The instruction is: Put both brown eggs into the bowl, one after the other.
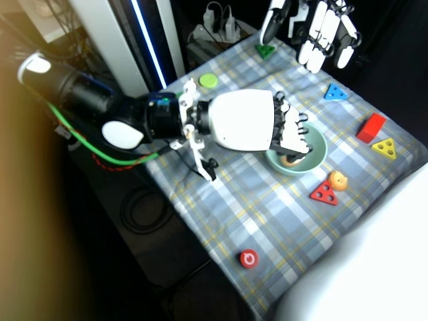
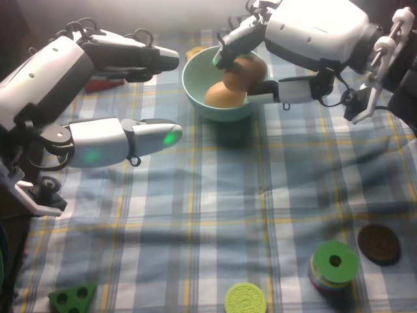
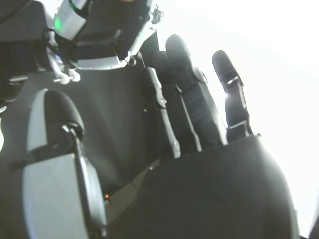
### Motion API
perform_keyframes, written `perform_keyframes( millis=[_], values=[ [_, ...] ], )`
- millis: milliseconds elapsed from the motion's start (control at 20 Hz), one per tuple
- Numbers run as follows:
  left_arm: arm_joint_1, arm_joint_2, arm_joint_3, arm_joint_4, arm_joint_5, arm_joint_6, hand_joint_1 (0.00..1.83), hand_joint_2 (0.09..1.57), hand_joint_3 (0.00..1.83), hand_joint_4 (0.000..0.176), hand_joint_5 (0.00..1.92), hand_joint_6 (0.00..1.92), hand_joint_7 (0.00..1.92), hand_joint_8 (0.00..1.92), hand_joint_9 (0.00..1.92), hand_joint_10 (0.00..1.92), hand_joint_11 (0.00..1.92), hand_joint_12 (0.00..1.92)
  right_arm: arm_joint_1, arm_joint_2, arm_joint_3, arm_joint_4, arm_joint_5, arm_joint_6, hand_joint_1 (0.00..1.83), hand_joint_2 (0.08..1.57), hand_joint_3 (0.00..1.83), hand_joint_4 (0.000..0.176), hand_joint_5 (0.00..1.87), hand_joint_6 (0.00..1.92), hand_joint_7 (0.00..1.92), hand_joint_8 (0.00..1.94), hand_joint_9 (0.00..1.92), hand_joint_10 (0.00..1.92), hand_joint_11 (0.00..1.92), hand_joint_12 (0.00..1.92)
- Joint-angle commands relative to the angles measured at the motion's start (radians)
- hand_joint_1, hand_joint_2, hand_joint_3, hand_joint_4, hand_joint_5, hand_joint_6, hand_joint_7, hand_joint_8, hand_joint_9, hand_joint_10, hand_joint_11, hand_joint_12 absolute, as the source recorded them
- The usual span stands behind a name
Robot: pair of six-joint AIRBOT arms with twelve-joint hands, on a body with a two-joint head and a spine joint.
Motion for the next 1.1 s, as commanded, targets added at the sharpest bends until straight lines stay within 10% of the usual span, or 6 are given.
perform_keyframes(
  millis=[0,250,550,750,950,1050],
  values=[
    [-0.007,-0.003,0.002,0.022,-0.121,-0.011,0.86,0.95,0.00,0.057,0.79,0.00,0.73,0.00,0.71,0.00,0.01,0.86,0.014,0.007,-0.001,0.023,0.120,-0.001,1.00,1.14,0.00,0.000,0.68,0.04,0.70,0.05,0.77,0.12,0.35,1.14],
    [-0.010,-0.005,0.006,0.022,-0.121,-0.027,0.86,0.95,0.00,0.042,0.82,0.00,0.75,0.00,0.72,0.00,0.03,0.83,0.014,0.007,-0.011,0.023,0.116,-0.001,0.99,1.16,0.00,0.035,0.59,0.00,0.84,0.03,0.52,0.94,0.14,1.63],
    [-0.005,0.005,0.008,0.032,-0.173,-0.088,0.88,0.97,0.00,0.058,0.78,0.00,0.70,0.00,0.69,0.00,0.00,0.96,-0.015,0.071,-0.075,0.065,0.219,0.000,0.87,1.20,0.00,0.000,0.57,0.00,0.71,0.00,0.61,0.51,0.37,1.23],
    [0.019,0.030,0.075,0.083,-0.312,-0.399,0.94,0.95,0.00,0.000,0.54,0.00,0.62,0.00,0.63,0.00,0.16,1.14,-0.147,0.207,-0.165,0.201,0.473,0.000,0.59,1.23,0.00,0.000,0.47,0.00,0.61,0.00,0.66,0.10,0.42,0.76],
    [0.071,0.034,0.167,0.102,-0.523,-0.798,0.95,0.90,0.00,0.038,0.14,0.00,0.35,0.00,0.35,0.01,0.00,0.71,-0.266,0.305,-0.257,0.277,0.724,-0.001,0.49,1.30,0.00,0.010,0.32,0.00,0.41,0.00,0.47,0.00,0.21,0.52],
    [0.098,0.030,0.179,0.097,-0.600,-0.883,0.80,0.90,0.00,0.004,0.08,0.00,0.34,0.00,0.38,0.01,0.00,0.94,-0.309,0.323,-0.282,0.295,0.820,-0.001,0.60,1.21,0.00,0.008,0.28,0.00,0.43,0.00,0.50,0.00,0.37,0.30]
  ],
)
